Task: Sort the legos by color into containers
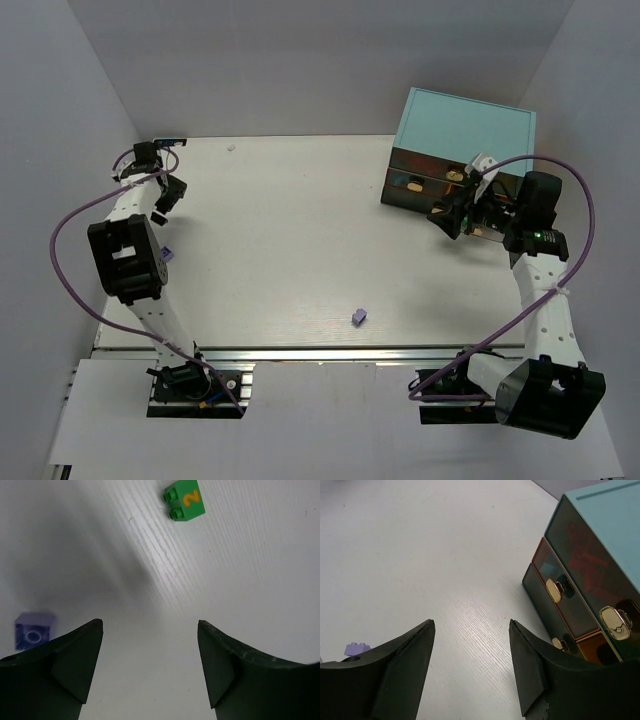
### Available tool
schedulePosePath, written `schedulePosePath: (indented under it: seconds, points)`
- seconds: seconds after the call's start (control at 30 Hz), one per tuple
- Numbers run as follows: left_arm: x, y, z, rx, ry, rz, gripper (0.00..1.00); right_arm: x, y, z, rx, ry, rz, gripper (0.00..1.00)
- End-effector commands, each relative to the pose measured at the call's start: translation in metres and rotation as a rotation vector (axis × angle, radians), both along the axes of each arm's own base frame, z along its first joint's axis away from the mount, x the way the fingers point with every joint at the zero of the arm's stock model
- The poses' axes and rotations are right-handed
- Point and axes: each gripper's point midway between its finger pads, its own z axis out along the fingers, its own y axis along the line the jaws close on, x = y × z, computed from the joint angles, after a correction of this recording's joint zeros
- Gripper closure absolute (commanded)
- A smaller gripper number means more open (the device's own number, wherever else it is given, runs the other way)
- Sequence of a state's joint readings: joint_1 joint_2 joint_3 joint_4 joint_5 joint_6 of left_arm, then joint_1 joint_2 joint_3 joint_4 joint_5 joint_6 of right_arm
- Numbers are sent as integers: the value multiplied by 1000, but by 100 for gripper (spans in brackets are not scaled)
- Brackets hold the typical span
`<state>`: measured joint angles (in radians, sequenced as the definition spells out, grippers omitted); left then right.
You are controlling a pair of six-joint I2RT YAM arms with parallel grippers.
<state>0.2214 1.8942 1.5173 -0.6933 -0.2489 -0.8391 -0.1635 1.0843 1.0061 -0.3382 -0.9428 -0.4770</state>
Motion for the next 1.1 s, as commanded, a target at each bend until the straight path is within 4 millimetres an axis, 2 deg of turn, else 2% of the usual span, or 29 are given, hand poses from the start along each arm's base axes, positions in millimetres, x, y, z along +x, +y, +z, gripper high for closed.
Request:
schedulePosePath:
  seconds: [0.0,0.07,0.1,0.13,0.17,0.2,0.23,0.27,0.3,0.33,0.37,0.4,0.43,0.7,0.8,0.97,1.07]
  points:
    - [32,13,8,29,-73,30,14,-5,5,11,-2,-57,60,33]
    - [52,18,15,39,-111,24,13,-6,5,11,-9,-57,60,33]
    - [57,19,2,37,-92,22,13,-7,5,9,-8,-44,60,33]
    - [63,20,2,38,-96,22,13,-8,5,9,-9,-41,59,33]
    - [72,28,10,44,-119,31,12,-8,5,9,-7,-38,60,33]
    - [77,30,9,44,-118,33,12,-10,5,9,-5,-31,59,33]
    - [77,37,-3,42,-89,46,12,-9,5,8,-6,-26,55,33]
    - [88,40,7,52,-117,47,12,-10,6,7,-5,-17,55,32]
    - [91,41,6,56,-117,45,12,-10,5,8,-4,-16,53,32]
    - [90,48,-6,59,-86,56,12,-10,5,7,-3,-7,52,32]
    - [92,49,-8,60,-80,61,12,-9,4,6,-5,-1,47,32]
    - [96,57,-2,66,-94,74,13,-8,4,8,-8,-2,44,32]
    - [91,62,-14,59,-55,91,14,-7,3,7,-10,6,36,32]
    - [93,64,-36,28,-40,101,20,3,-2,9,-11,27,3,32]
    - [97,60,-43,8,-45,88,27,6,-3,9,-14,26,-1,32]
    - [102,54,-47,-23,-62,66,49,6,-4,9,-20,28,-7,33]
    - [101,49,-49,-44,-69,52,56,6,-4,7,-20,33,-9,33]
